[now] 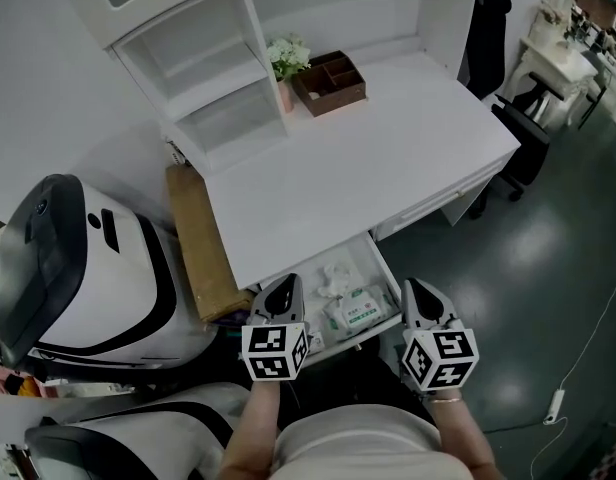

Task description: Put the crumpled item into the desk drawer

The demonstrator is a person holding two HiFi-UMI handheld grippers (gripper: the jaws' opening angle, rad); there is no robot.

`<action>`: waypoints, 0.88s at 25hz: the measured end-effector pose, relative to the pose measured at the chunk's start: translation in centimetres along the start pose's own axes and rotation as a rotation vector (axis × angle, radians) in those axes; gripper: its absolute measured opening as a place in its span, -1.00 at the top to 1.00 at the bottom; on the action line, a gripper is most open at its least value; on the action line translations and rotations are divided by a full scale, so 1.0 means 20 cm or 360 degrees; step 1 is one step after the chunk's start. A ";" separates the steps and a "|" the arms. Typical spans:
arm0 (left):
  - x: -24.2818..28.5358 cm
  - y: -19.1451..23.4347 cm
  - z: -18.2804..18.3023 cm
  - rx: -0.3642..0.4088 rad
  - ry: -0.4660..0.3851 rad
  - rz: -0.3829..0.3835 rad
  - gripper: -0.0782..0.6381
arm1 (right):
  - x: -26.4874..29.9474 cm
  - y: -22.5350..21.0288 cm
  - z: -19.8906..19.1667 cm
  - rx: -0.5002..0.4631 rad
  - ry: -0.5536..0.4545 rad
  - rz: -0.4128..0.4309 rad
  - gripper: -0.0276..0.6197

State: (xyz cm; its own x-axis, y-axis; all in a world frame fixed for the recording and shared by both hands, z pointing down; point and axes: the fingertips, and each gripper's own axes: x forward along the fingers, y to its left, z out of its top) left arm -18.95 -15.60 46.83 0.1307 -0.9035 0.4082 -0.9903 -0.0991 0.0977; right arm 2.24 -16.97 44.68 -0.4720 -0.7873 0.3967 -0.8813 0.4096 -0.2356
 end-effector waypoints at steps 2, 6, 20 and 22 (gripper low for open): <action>-0.04 0.01 0.02 -0.0012 -0.0026 0.0009 0.80 | -0.01 0.02 0.01 -0.0007 -0.0011 0.0008 0.91; -0.11 0.03 0.04 -0.0032 -0.0073 0.0020 0.80 | -0.04 0.05 0.02 -0.0030 -0.0018 0.0028 0.91; -0.27 0.10 0.08 -0.0074 -0.0155 0.0066 0.80 | -0.06 0.14 0.02 -0.0031 -0.0036 0.0106 0.91; -0.28 0.11 0.07 -0.0070 -0.0151 0.0070 0.80 | -0.06 0.14 0.02 -0.0031 -0.0035 0.0112 0.91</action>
State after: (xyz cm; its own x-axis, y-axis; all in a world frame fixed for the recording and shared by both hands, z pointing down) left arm -21.85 -11.34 43.40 0.0799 -0.9423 0.3252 -0.9916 -0.0419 0.1224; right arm 0.33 -14.97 43.11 -0.5324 -0.7661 0.3601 -0.8463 0.4730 -0.2451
